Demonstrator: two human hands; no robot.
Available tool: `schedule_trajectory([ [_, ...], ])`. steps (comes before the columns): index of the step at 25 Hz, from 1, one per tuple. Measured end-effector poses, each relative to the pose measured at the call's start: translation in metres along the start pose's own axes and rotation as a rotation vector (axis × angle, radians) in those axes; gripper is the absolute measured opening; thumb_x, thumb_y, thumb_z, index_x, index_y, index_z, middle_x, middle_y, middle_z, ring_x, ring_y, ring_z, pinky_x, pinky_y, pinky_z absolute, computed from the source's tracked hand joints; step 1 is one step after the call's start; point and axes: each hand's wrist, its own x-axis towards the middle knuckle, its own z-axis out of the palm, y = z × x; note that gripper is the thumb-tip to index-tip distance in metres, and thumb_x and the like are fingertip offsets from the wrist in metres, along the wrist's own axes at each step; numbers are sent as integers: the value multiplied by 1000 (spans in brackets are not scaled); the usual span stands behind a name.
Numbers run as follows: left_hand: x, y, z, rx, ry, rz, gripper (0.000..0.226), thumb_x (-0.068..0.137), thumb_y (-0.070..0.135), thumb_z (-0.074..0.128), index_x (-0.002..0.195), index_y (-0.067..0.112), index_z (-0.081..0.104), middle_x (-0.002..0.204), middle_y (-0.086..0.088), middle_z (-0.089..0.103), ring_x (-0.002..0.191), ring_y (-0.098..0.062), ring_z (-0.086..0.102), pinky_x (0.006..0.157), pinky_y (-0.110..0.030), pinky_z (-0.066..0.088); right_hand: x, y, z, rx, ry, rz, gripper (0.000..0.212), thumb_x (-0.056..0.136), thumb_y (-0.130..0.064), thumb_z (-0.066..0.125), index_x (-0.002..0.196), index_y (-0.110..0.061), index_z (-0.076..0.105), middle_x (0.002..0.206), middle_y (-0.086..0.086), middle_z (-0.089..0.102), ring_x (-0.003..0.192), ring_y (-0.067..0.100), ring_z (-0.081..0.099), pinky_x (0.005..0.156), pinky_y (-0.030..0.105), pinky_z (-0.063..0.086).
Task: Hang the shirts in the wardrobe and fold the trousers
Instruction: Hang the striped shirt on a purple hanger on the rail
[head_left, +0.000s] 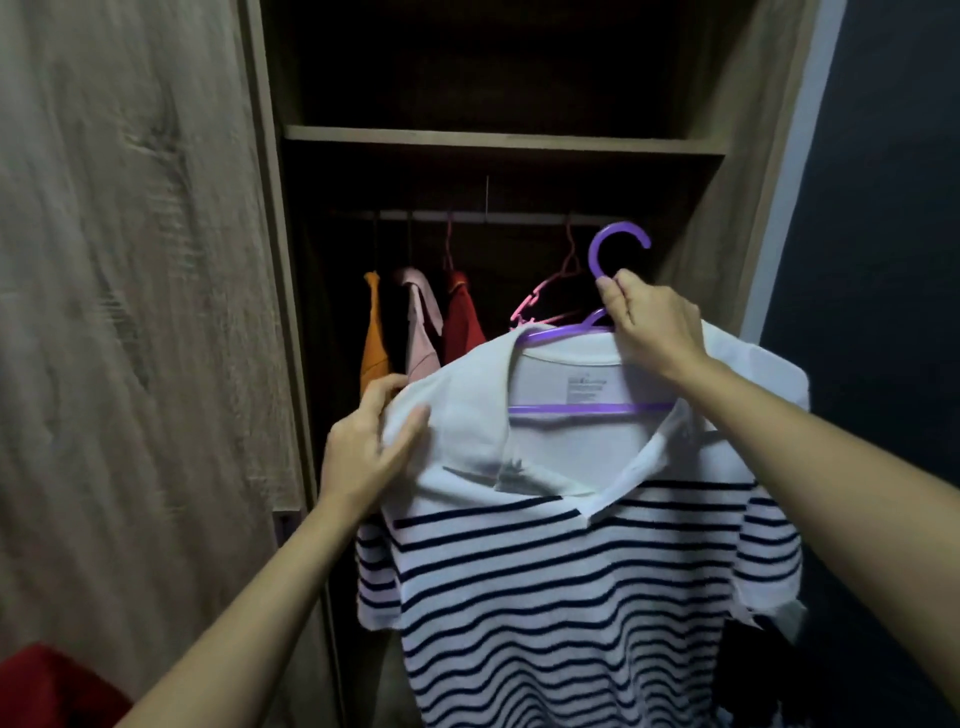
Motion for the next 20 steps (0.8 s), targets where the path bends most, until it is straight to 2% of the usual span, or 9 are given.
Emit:
schedule_trajectory([
  [2,9,-4,-14,129,41,99,34,87,48,46,92,19,63,77,7,63,71,-8,58,64,-27,42,-5,7,0,-43,-39,-93,47,97,-50,22,86,-11,46,86,21,66,86,42,61,63,36,31],
  [5,37,7,-23,80,101,103,33,93,35,47,75,8,53,67,-3,50,63,-13,46,59,-28,31,-11,9,3,-37,-21,-125,50,95,-49,20,86,-8,48,81,22,66,82,43,61,61,35,28],
  [8,48,1,-16,39,-90,-78,28,96,35,47,82,11,49,67,2,51,60,-11,45,55,-26,33,-12,7,7,47,92,-88,56,92,-53,15,82,-8,47,73,20,65,75,44,60,59,33,29],
  [10,44,-13,-16,51,-144,-144,27,92,40,53,85,13,51,69,1,55,62,-14,48,55,-25,36,-15,9,10,106,95,-63,53,93,-51,18,80,-8,46,69,20,62,72,44,59,59,33,28],
  [13,46,-17,-26,88,-138,-23,28,83,54,50,86,29,61,82,13,63,74,-5,56,64,-25,43,-14,8,14,198,27,-62,42,94,-46,27,72,-12,42,57,8,48,67,42,56,60,32,28],
  [16,49,-12,-30,92,-237,64,22,83,55,48,84,40,63,84,17,66,79,1,58,68,-22,43,-9,-2,14,248,-47,-89,38,96,-45,34,67,-20,36,54,0,41,66,40,55,60,31,31],
  [18,51,-7,-26,62,-315,114,23,83,52,48,87,36,63,84,14,66,77,2,59,65,-14,42,-8,-12,17,244,-92,-109,40,97,-42,37,64,-20,34,55,-2,43,69,38,57,60,30,31],
  [20,53,-2,-17,87,-365,172,31,85,50,45,88,25,64,77,8,65,72,-7,59,61,-10,39,-11,-23,22,229,-121,-141,42,97,-42,39,59,-26,30,56,-6,43,71,37,59,60,29,30],
])
